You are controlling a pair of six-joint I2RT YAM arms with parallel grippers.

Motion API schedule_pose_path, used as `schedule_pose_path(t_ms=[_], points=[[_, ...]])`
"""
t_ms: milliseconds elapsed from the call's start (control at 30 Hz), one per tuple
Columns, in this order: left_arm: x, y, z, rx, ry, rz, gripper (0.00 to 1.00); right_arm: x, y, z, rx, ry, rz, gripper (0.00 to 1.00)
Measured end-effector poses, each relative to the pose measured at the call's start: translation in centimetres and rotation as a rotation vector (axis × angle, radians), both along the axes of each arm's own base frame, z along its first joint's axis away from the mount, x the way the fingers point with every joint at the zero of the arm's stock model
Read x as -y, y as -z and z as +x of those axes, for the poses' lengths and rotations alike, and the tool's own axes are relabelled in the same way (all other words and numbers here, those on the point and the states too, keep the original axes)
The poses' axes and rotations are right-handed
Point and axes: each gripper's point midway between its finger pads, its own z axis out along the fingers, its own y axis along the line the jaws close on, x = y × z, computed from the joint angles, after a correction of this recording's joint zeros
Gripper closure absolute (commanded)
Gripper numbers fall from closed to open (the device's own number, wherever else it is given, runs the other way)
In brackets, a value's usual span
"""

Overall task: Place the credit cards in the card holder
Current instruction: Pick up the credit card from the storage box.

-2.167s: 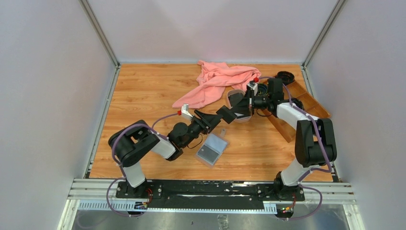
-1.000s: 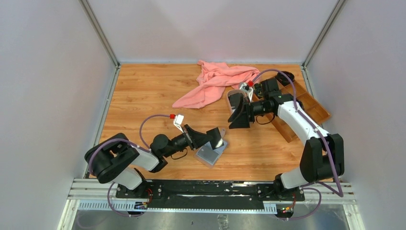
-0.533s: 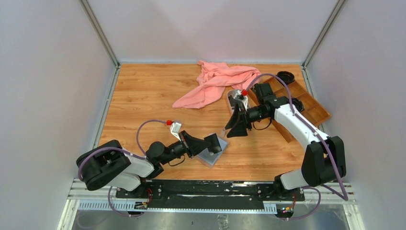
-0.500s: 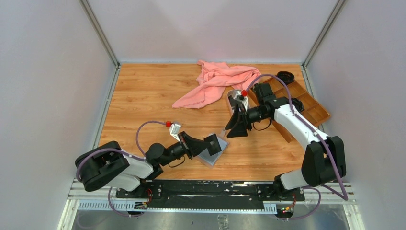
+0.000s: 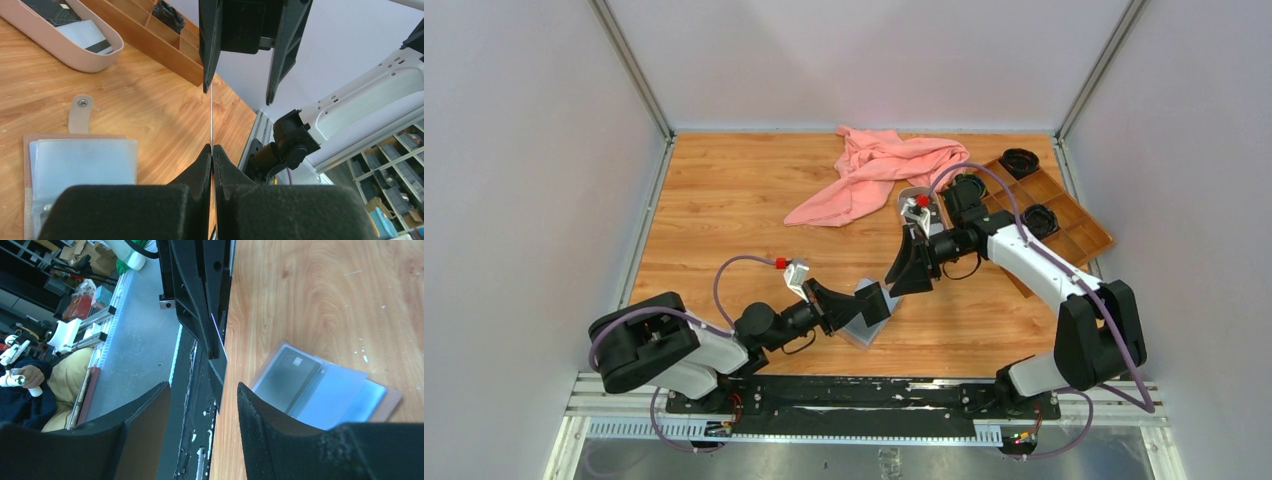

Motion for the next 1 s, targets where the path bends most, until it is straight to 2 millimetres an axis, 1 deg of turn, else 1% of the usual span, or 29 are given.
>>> schedule_pose_path(t_ms=[100, 200, 300, 433, 500, 533, 600, 633, 700, 733, 767, 800, 833, 900, 967, 1000], points=[[0.5, 0.0, 0.1, -0.002, 0.004, 0.002, 1.00, -0.7, 0.2, -0.7, -0.024, -0.025, -0.005, 0.46], [0.9, -0.1, 0.1, -0.002, 0.006, 0.000, 1.00, -1.5, 0.5, -0.9, -0.044, -0.041, -0.020, 0.51], [0.9, -0.2, 0.2, 0.000, 0.005, -0.003, 1.00, -1.7, 0.9, -0.7, -0.070, -0.038, -0.033, 0.59], [0.9, -0.2, 0.2, -0.001, 0.005, -0.003, 1.00, -1.9, 0.8, -0.6, -0.084, -0.036, -0.033, 0.77], [0.9, -0.2, 0.2, -0.001, 0.006, -0.003, 1.00, -2.0, 0.7, -0.6, -0.086, -0.037, -0.029, 0.90], [1.0, -0.2, 0.1, -0.001, 0.007, -0.004, 1.00, -2.1, 0.7, -0.6, -0.087, -0.037, -0.027, 0.94], [1.0, -0.4, 0.0, 0.003, 0.012, -0.011, 1.00, -2.2, 0.6, -0.5, -0.084, -0.040, -0.023, 1.00], [1.1, -0.5, -0.1, 0.005, 0.014, -0.014, 0.95, -2.2, 0.6, -0.5, -0.086, -0.040, -0.022, 1.00], [1.0, -0.5, 0.0, 0.002, 0.009, -0.016, 0.73, -2.3, 0.7, -0.4, -0.088, -0.038, -0.024, 1.00], [0.9, -0.5, 0.1, 0.001, 0.001, -0.015, 0.65, -2.3, 0.7, -0.3, -0.087, -0.036, -0.026, 1.00], [0.7, -0.4, 0.3, -0.006, -0.013, -0.015, 0.58, -2.3, 0.8, -0.3, -0.084, -0.033, -0.031, 1.00], [0.4, -0.2, 0.5, -0.010, -0.031, -0.013, 0.55, -2.3, 0.9, -0.2, -0.081, -0.027, -0.038, 1.00], [-0.1, -0.1, 0.6, -0.021, -0.052, -0.017, 0.53, -2.3, 1.1, 0.0, -0.076, -0.019, -0.047, 1.00], [-1.5, 0.3, 0.8, -0.051, -0.098, -0.019, 0.54, -2.1, 1.7, 0.5, -0.063, 0.010, -0.075, 1.00], [-2.4, 0.7, 0.9, -0.083, -0.133, -0.012, 0.58, -2.0, 2.2, 1.1, -0.055, 0.037, -0.100, 1.00], [-2.7, 0.8, 1.1, -0.101, -0.147, -0.004, 0.62, -1.9, 2.5, 1.4, -0.055, 0.047, -0.110, 1.00]])
